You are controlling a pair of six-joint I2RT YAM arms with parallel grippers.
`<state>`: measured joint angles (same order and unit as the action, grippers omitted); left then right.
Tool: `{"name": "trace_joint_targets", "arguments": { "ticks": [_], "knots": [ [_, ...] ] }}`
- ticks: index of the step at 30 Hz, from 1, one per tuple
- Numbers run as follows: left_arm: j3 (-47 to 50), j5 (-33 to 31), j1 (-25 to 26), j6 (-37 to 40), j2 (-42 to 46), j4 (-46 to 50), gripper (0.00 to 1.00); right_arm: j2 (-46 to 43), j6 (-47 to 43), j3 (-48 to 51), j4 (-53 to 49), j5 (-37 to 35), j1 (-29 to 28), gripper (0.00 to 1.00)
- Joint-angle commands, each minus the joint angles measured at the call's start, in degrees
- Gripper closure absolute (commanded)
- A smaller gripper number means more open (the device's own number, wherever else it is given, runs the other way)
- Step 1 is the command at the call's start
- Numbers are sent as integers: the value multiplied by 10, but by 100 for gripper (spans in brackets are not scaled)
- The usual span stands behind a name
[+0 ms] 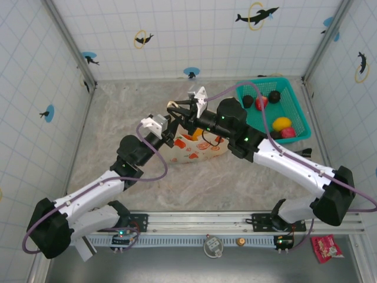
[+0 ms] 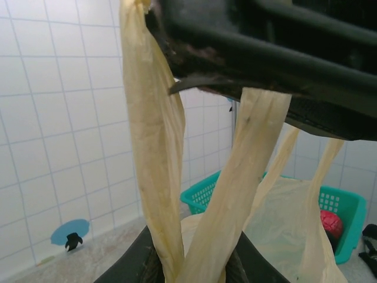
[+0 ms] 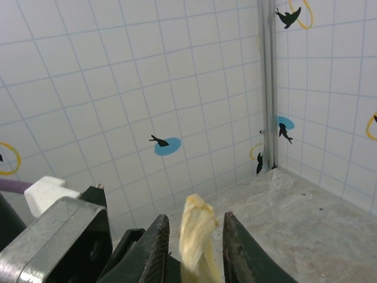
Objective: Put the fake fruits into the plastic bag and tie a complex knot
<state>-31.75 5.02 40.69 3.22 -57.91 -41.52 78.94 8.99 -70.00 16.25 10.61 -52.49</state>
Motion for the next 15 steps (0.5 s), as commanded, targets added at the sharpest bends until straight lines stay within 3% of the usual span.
{"name": "trace_joint_targets", "arguments": {
  "ticks": [1, 3, 8, 11, 15],
  "knots": [
    [-17, 14, -5, 12, -2, 7, 75, 16, 3, -40, 8, 0, -2, 89],
    [-16, 11, -5, 10, 1, 8, 72, 17, 16, -37, 22, -14, -2, 100],
    [9, -37, -5, -4, 18, -13, 48, -7, 64, 25, 142, -48, -6, 100],
    [23, -58, -5, -7, 25, -22, 31, -12, 79, 36, 160, -69, -11, 100],
    [31, -55, -7, -13, 26, -39, 23, -18, 83, 52, 177, -89, -20, 100]
  ]
}}
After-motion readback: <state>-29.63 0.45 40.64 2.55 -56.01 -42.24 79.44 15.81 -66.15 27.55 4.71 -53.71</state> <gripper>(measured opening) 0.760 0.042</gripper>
